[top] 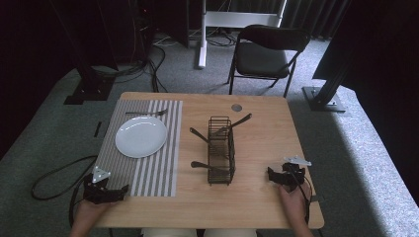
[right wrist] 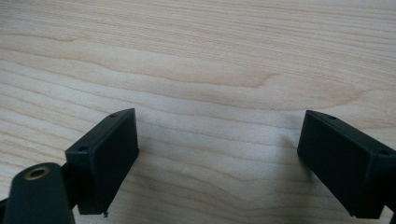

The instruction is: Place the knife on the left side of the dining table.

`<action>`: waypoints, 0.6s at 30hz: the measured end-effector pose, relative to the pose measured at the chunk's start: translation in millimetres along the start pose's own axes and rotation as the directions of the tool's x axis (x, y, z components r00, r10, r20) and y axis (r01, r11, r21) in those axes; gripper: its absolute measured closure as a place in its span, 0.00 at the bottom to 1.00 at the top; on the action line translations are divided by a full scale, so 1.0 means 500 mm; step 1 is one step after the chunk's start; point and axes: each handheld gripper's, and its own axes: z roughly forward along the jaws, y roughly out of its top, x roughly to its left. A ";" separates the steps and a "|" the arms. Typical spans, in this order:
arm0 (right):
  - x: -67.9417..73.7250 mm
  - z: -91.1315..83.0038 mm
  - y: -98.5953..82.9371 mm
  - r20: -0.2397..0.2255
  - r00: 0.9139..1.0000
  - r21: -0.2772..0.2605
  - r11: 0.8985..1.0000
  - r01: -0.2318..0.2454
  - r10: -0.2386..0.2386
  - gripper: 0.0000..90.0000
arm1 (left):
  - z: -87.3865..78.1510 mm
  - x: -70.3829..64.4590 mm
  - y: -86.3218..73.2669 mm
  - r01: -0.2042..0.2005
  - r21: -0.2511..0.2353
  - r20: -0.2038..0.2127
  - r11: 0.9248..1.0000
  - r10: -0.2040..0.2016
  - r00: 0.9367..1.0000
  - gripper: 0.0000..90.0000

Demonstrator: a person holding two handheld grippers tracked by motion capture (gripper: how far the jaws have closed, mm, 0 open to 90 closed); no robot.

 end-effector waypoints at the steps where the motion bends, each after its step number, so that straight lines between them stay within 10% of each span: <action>1: 0.000 0.000 0.000 0.000 1.000 0.000 1.000 0.000 0.000 0.13 | 0.000 0.000 0.000 0.000 0.000 0.000 1.000 0.000 1.000 0.00; 18: 0.000 0.000 0.000 0.000 1.000 0.000 1.000 0.000 0.000 0.13 | -0.001 0.003 -0.001 -0.011 -0.005 0.009 1.000 0.011 1.000 0.01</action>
